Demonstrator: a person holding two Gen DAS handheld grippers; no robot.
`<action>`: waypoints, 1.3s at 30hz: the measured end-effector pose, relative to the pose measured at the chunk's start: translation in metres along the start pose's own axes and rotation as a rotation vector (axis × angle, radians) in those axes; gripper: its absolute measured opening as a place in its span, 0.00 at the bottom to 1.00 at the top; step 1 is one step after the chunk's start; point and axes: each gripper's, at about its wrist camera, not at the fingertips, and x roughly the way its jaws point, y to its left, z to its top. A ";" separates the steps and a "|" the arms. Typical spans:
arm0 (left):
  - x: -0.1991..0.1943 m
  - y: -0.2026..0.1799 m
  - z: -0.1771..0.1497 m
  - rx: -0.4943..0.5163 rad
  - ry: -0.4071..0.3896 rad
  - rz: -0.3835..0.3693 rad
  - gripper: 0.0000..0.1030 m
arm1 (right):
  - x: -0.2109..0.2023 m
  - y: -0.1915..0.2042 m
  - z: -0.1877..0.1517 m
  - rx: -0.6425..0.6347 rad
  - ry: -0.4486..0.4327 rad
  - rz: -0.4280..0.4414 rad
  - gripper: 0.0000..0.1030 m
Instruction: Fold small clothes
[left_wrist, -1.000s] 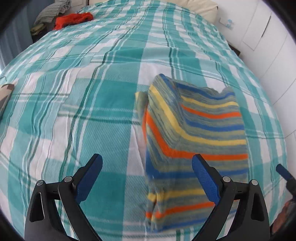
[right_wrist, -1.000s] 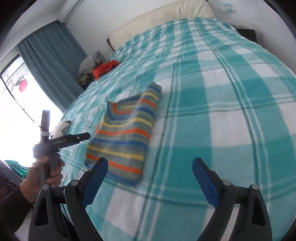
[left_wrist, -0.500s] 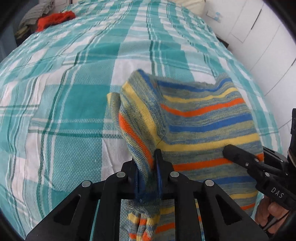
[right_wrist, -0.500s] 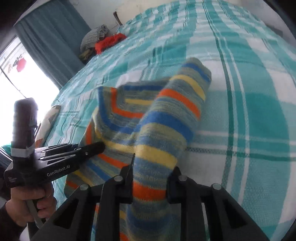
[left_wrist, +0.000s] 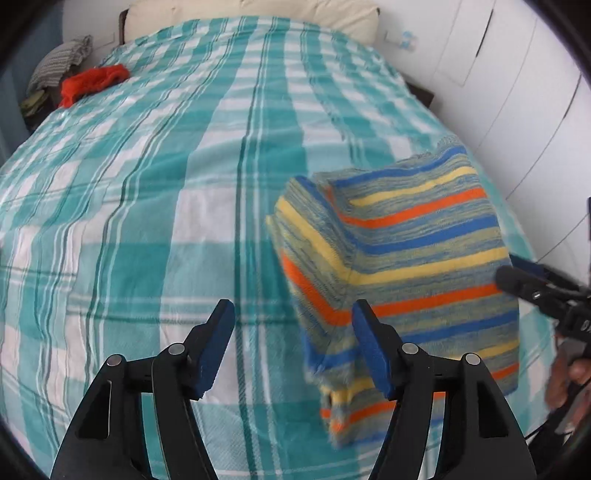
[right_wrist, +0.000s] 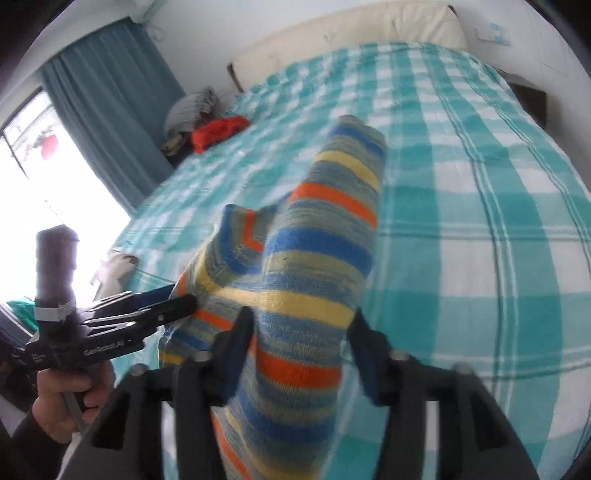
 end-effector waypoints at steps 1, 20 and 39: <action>0.004 -0.001 -0.019 0.014 0.010 0.029 0.65 | 0.000 -0.017 -0.014 -0.001 0.023 -0.080 0.77; -0.201 -0.073 -0.175 -0.007 -0.173 0.234 1.00 | -0.179 0.042 -0.223 -0.079 -0.049 -0.251 0.97; -0.229 -0.067 -0.212 -0.005 -0.092 0.312 1.00 | -0.215 0.112 -0.242 -0.158 -0.009 -0.268 1.00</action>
